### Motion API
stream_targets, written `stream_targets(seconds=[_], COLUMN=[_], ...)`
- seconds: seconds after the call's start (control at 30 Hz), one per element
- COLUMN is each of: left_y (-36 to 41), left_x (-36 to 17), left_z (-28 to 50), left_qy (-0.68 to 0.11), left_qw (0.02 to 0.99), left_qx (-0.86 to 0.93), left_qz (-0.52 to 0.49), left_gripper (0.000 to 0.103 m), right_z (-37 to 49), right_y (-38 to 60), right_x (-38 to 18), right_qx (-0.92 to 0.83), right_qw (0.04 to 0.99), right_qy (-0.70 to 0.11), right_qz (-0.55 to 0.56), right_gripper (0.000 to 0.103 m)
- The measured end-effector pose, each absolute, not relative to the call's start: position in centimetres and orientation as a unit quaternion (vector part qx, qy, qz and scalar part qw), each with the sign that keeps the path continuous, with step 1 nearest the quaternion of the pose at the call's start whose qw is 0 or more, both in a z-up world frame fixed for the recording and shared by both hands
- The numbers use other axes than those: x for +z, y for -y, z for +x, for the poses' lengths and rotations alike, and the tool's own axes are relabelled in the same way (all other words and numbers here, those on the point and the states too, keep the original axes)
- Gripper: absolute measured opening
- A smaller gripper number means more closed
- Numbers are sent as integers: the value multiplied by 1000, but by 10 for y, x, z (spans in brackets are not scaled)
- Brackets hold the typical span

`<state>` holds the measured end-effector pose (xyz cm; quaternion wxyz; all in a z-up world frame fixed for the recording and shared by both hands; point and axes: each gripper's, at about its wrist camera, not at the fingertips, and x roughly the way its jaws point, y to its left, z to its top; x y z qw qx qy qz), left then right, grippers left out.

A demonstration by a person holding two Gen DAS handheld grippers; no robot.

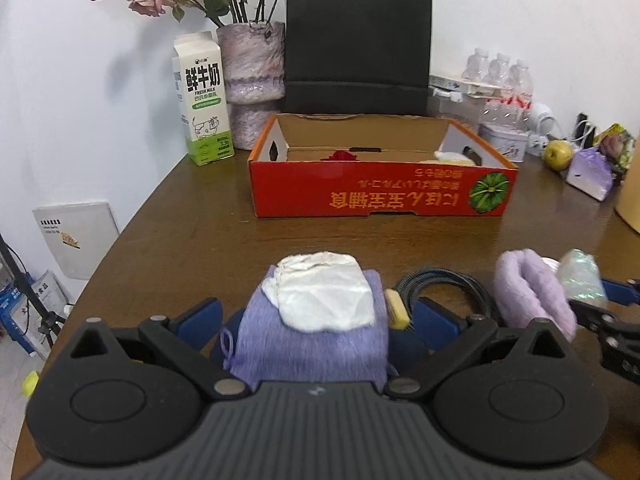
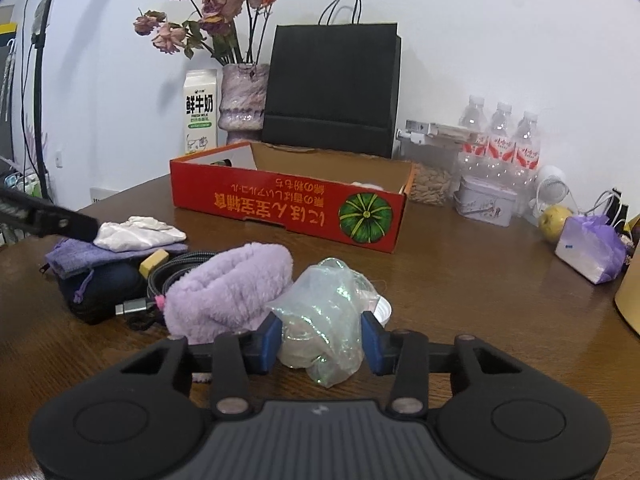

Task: Organize objects
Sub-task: 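Grasp the clear plastic bag with the right tool while the left tool approaches the white cloth, then lift the plastic bag with the right tool while the left tool grasps the white cloth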

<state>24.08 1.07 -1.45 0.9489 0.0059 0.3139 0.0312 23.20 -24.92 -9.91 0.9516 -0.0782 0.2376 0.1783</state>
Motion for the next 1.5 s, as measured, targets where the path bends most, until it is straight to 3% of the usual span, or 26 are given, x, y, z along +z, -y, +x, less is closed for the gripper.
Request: stream_targets(seconds=[0.33, 0.4, 0.47, 0.6, 1.0, 1.17, 1.23, 1.4, 1.5], left_y=[-9, -7, -9, -9, -17, -12, -10, -10, -12], left_x=[-33, -36, -39, -38, -28, -32, -30, -29, -34], left_z=[283, 283, 282, 272, 213, 209, 213, 235, 242], left_qy=[-340, -339, -344, -326, -293, -298, -297, -317, -331], left_qw=[939, 940, 938, 945, 955, 954, 954, 947, 942], left_qx=[45, 43, 37, 37, 33, 32, 35, 58, 57], left_qz=[11, 16, 6, 6, -23, -9, 0, 2, -7], left_gripper=[102, 91, 71, 66, 67, 94, 99, 95, 74], right_z=[233, 234, 233, 235, 234, 233, 232, 231, 231], right_y=[250, 250, 250, 251, 251, 250, 250, 249, 249], right_x=[-99, -99, -99, -98, -97, -97, -97, -98, -98], right_qx=[167, 167, 167, 167, 170, 172, 172, 172, 173], right_qw=[955, 955, 955, 955, 955, 955, 956, 956, 955], right_qy=[-235, -235, -235, -236, -233, -231, -230, -229, -230], right_qz=[-70, -69, -70, -69, -68, -69, -69, -69, -68], right_gripper=[41, 41, 41, 42, 42, 42, 42, 42, 42])
